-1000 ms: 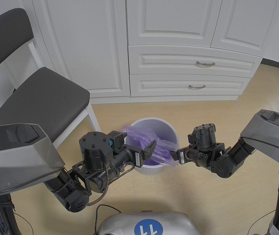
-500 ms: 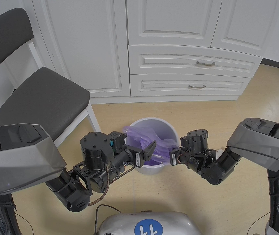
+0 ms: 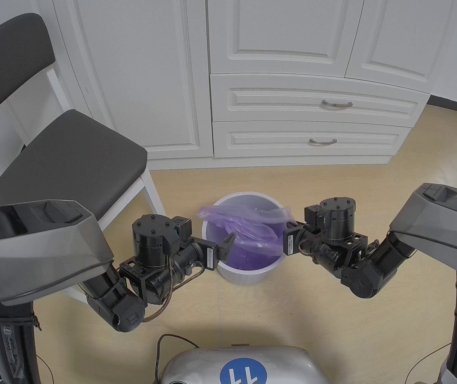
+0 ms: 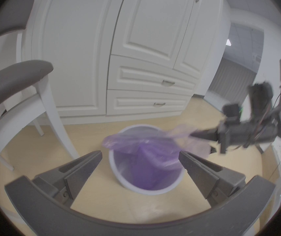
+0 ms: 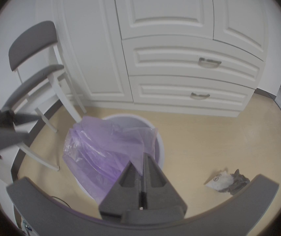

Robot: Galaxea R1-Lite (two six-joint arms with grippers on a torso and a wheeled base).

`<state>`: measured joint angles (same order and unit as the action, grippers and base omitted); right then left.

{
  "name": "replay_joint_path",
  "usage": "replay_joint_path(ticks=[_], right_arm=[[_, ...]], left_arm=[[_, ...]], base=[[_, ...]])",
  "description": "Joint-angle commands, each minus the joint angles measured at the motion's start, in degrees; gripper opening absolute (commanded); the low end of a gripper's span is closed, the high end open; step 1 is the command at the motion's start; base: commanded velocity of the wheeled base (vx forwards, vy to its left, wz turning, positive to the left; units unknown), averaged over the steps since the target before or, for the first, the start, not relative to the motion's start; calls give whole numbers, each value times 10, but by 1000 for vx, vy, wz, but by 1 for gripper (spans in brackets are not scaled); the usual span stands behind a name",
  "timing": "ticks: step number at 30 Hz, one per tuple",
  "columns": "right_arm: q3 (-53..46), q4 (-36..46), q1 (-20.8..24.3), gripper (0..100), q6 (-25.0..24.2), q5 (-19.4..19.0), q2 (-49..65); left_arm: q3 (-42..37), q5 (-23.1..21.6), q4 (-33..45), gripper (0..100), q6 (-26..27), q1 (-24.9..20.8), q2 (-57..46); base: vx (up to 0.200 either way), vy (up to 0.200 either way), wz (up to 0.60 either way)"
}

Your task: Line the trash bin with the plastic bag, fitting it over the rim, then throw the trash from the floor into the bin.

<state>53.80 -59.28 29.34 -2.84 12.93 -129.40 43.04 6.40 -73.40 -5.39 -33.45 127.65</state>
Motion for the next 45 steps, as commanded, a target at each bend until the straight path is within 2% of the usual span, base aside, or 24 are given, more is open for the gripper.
replay_joint_path(ticks=[1,8,10,13,17,20,29,35,37,45], right_arm=[[-7,-14,-10,0,0,0,43],[-27,-14,-10,0,2,-4,53],[-36,-14,-6,0,4,-6,53],[-46,-14,5,0,5,-7,51],[-50,-14,13,0,5,-7,51],[-55,-14,19,0,5,-7,50],[-50,-14,19,0,5,-7,45],[-49,-12,19,0,5,-7,43],[-50,-11,20,0,5,-7,41],[-48,-14,21,0,5,-7,33]], left_arm=[[19,0,16,100,13,34,35],[70,4,17,100,8,48,81],[84,5,10,100,-11,44,91],[92,5,-10,100,-49,18,89],[105,10,-24,100,-66,-3,98],[125,40,-31,100,-81,-13,110],[80,34,-35,100,-79,-13,66],[24,1,-22,100,-79,-28,-6],[27,2,-17,100,-79,-31,4],[104,19,-9,100,-82,-27,155]], base=[[0,0,0],[0,0,0],[0,0,0],[0,0,0],[0,0,0],[0,0,0],[0,0,0],[0,0,0],[0,0,0],[0,0,0]])
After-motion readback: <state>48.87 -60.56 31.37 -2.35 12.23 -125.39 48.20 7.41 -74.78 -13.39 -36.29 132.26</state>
